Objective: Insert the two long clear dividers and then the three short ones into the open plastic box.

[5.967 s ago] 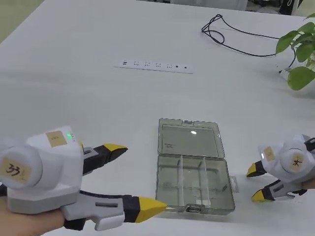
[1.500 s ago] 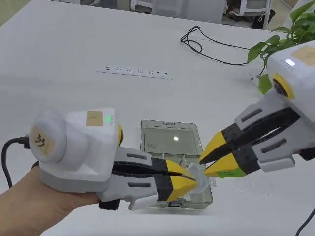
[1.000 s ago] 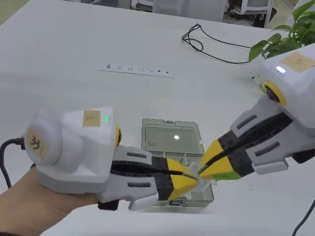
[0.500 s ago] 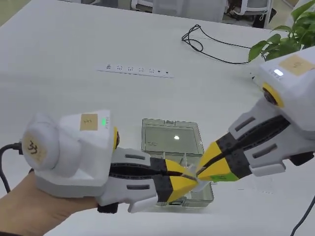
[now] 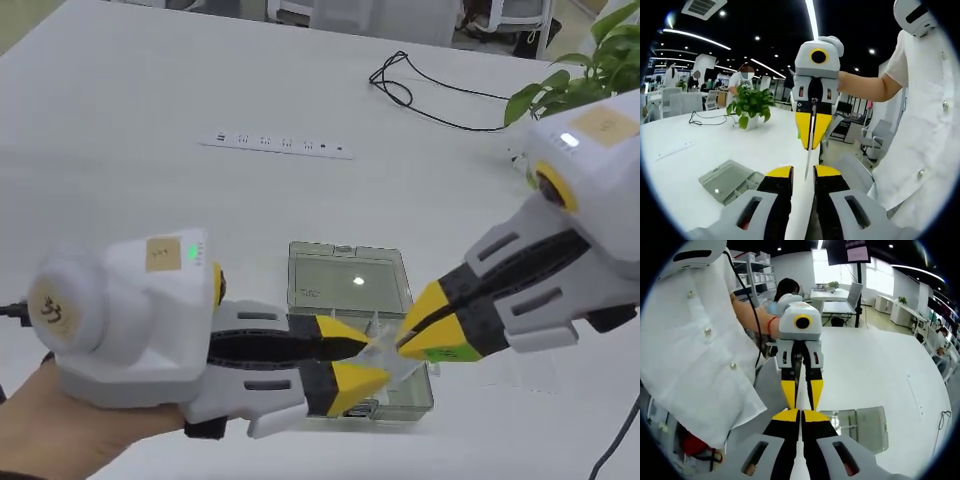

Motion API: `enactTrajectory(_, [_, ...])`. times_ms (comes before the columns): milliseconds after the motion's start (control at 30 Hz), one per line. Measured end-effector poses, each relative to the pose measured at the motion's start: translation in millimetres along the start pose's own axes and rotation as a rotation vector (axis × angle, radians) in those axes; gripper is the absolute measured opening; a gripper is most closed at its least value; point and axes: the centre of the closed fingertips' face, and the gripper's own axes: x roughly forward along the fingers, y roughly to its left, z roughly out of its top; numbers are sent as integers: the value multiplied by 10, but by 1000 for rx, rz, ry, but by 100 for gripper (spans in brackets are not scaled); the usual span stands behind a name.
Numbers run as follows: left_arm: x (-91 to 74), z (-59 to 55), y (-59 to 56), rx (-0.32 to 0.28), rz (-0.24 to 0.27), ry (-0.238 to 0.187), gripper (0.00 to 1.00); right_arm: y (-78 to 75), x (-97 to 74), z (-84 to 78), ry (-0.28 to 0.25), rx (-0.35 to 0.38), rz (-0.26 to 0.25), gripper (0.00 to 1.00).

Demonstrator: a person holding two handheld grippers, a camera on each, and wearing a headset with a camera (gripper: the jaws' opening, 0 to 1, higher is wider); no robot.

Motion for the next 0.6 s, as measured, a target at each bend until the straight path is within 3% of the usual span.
enactTrajectory(300, [-153,-31,160,-27,71,-12,23,-102,-29,23,-13,10,-41,3])
enactTrajectory(600, [-279,-128,327,-30,141,12,36,-241,-20,-8,-15,18,-75,3])
